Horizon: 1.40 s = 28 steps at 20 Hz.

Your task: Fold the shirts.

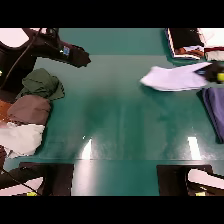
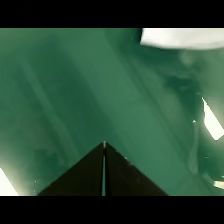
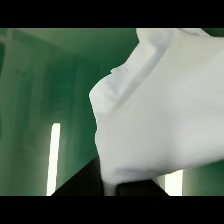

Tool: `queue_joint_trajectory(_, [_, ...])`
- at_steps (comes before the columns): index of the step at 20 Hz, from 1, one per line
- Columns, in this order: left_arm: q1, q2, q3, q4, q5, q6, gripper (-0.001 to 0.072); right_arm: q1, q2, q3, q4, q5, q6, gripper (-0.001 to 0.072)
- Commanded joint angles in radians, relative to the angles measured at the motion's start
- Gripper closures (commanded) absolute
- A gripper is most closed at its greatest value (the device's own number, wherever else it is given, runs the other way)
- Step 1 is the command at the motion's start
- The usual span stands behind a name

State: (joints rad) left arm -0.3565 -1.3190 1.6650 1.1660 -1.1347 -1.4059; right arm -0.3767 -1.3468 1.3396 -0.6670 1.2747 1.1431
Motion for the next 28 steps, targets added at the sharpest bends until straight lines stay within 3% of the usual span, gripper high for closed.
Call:
queue_joint_trajectory(1, [-0.055, 0.0, 0.0, 0.001, 0.021, -0.001, 0.068, -0.199, -0.032, 0.097, -0.014, -0.01, -0.01, 0.0697])
queue_joint_trajectory(11, [-0.061, 0.0, 0.0, 0.003, 0.019, 0.0, 0.068, -0.308, -0.209, 0.507, -0.017, 0.022, -0.007, 0.0696])
queue_joint_trajectory(16, [-0.061, 0.0, 0.0, 0.003, 0.02, 0.0, 0.068, -0.37, -0.208, 0.659, -0.019, 0.143, -0.007, 0.0696])
queue_joint_trajectory(20, [-0.061, 0.0, 0.0, 0.004, 0.009, 0.0, 0.068, -0.414, -0.152, 0.585, -0.138, 0.174, -0.007, 0.0696])
queue_joint_trajectory(25, [-0.061, 0.0, 0.0, 0.005, -0.003, 0.0, 0.068, -0.514, -0.022, 0.319, -0.329, 0.206, -0.006, 0.0691])
queue_joint_trajectory(26, [-0.061, 0.0, 0.0, 0.005, -0.003, 0.001, 0.068, -0.538, 0.004, 0.268, -0.387, 0.22, 0.003, 0.0668])
queue_joint_trajectory(28, [-0.061, 0.0, 0.0, 0.005, -0.003, 0.007, 0.068, -0.589, 0.058, 0.165, -0.509, 0.218, 0.027, 0.0185])
